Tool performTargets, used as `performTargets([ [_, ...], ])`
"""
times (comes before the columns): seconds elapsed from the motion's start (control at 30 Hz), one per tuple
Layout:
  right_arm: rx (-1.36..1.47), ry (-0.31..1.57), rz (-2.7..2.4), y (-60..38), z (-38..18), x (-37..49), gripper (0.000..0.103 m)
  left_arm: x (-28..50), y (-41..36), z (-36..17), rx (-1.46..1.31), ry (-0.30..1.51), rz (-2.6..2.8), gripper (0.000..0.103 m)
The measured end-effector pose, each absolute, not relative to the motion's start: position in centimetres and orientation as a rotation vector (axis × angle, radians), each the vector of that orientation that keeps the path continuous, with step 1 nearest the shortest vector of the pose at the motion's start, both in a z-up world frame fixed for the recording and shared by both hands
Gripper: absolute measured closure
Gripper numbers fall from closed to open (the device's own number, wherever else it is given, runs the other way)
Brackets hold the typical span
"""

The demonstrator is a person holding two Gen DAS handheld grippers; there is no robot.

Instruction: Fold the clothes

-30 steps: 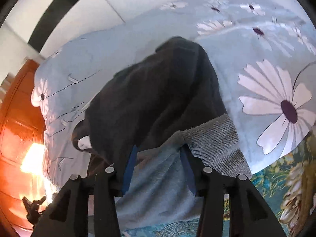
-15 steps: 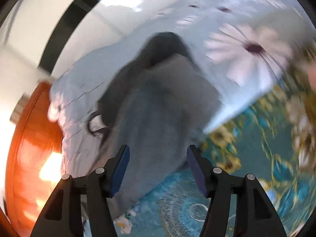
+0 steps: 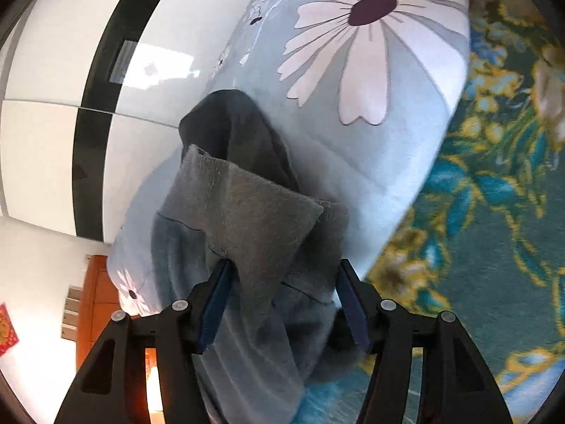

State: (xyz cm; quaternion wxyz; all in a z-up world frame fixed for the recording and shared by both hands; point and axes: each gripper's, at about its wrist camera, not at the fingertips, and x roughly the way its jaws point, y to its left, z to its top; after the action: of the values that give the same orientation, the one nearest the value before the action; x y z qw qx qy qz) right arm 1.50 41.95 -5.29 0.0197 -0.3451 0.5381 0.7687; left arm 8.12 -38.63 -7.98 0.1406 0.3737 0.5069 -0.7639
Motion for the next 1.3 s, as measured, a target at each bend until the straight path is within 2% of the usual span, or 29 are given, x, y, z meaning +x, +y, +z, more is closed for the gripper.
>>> performTargets([
  [0.1, -1.063, 1.665, 2.418, 41.6, -4.9, 0.7, 0.066, 8.0, -39.1, -8.2, 1.043, 1.517, -2.182, 0.049],
  [0.17, -1.069, 1.665, 2.412, 41.5, -4.9, 0.4, 0.075, 8.1, -39.4, -8.4, 1.019, 1.553, -2.163, 0.061],
  [0.2, -1.077, 1.653, 2.403, 41.5, -4.7, 0.3, 0.083, 8.1, -39.4, -8.2, 1.019, 1.541, -2.163, 0.065],
  [0.27, -1.073, 1.625, 2.413, 41.2, -3.9, 0.5, 0.085, 8.1, -39.2, -7.7, 1.019, 1.519, -2.164, 0.081],
  [0.33, -1.061, 1.601, 2.449, 41.0, -2.5, 0.9, 0.086, 8.0, -39.2, -6.4, 1.003, 1.522, -2.191, 0.083],
  [0.57, -0.995, 1.529, 2.696, 39.1, 5.6, 3.6, 0.086, 8.0, -39.4, 1.2, 0.911, 1.488, -2.367, 0.086],
  [0.73, -0.985, 1.507, 2.815, 38.5, 9.3, 8.1, 0.086, 11.5, -41.8, 5.4, 0.826, 1.484, -2.447, 0.086],
  [0.83, -1.082, 1.48, 2.768, 38.9, 8.1, 11.8, 0.086, 15.2, -43.7, 4.7, 0.876, 1.416, -2.424, 0.086],
  [0.97, -1.321, 1.441, 2.526, 40.2, 1.3, 14.5, 0.086, 18.1, -44.8, -0.3, 1.066, 1.345, -2.306, 0.086],
  [1.1, -1.443, 1.417, 2.355, 41.1, -3.5, 16.6, 0.086, 20.3, -45.3, -4.0, 1.101, 1.402, -2.222, 0.086],
  [1.3, -1.469, 1.449, 2.279, 41.7, -5.4, 17.8, 0.086, 21.4, -45.1, -4.9, 1.166, 1.43, -2.189, 0.08],
])
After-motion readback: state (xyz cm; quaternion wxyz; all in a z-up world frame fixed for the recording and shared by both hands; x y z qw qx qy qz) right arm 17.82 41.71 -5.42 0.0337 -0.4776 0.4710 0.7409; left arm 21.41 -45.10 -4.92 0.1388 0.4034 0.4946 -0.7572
